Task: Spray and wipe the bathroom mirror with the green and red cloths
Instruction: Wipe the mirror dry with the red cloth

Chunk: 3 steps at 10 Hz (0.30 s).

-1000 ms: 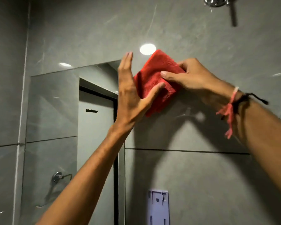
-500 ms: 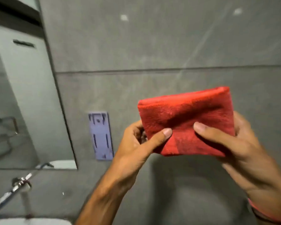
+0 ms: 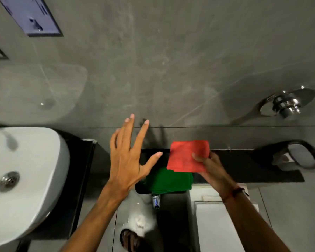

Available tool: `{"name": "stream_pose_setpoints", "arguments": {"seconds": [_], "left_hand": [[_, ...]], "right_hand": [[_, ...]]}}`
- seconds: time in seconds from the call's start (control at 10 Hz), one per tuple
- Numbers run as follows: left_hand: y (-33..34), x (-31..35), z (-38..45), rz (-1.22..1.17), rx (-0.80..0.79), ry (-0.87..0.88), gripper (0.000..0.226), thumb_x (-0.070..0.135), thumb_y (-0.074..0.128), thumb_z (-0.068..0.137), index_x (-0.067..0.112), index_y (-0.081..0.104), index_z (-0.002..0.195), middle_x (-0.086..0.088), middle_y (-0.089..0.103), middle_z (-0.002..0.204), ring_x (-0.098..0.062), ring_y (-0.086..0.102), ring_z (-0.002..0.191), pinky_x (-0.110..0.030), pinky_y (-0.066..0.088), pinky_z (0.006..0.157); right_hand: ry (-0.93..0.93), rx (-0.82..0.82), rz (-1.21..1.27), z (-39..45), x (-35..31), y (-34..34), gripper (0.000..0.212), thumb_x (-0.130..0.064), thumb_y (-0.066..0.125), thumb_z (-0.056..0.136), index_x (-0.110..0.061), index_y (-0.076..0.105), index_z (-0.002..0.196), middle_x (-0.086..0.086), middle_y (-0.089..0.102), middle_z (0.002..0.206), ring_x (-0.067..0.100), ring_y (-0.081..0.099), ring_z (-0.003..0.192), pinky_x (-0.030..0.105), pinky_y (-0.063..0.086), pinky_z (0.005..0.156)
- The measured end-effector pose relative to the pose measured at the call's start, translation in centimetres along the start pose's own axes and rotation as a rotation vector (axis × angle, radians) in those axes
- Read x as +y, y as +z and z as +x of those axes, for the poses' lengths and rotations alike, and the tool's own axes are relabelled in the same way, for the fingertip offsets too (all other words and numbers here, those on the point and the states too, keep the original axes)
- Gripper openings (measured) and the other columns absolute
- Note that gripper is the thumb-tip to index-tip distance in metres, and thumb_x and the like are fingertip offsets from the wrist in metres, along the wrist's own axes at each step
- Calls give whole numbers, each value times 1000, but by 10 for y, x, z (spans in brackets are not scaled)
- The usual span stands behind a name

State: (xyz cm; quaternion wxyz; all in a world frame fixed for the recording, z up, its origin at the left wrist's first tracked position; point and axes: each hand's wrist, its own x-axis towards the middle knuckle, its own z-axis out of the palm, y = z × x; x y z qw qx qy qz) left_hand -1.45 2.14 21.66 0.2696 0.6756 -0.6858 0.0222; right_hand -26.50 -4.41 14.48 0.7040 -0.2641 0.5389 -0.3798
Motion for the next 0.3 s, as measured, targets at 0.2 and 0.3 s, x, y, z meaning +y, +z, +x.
{"name": "stream_pose_setpoints", "arguments": {"seconds": [0.2, 0.3], "left_hand": [[25, -45, -13, 372, -68, 12, 88, 80, 29, 89, 30, 16, 159, -24, 11, 166, -39, 15, 155, -71, 15, 119], [25, -52, -15, 421, -115, -19, 88, 80, 27, 89, 30, 16, 160, -23, 7, 166, -39, 14, 155, -72, 14, 119]], "right_hand": [[181, 85, -243, 93, 83, 7, 20, 5, 65, 91, -3, 67, 108, 17, 69, 108, 30, 67, 98, 35, 58, 77], [111, 177, -719, 110, 101, 9, 34, -6, 71, 89, 2, 61, 120, 24, 67, 119, 39, 65, 110, 38, 53, 85]]}}
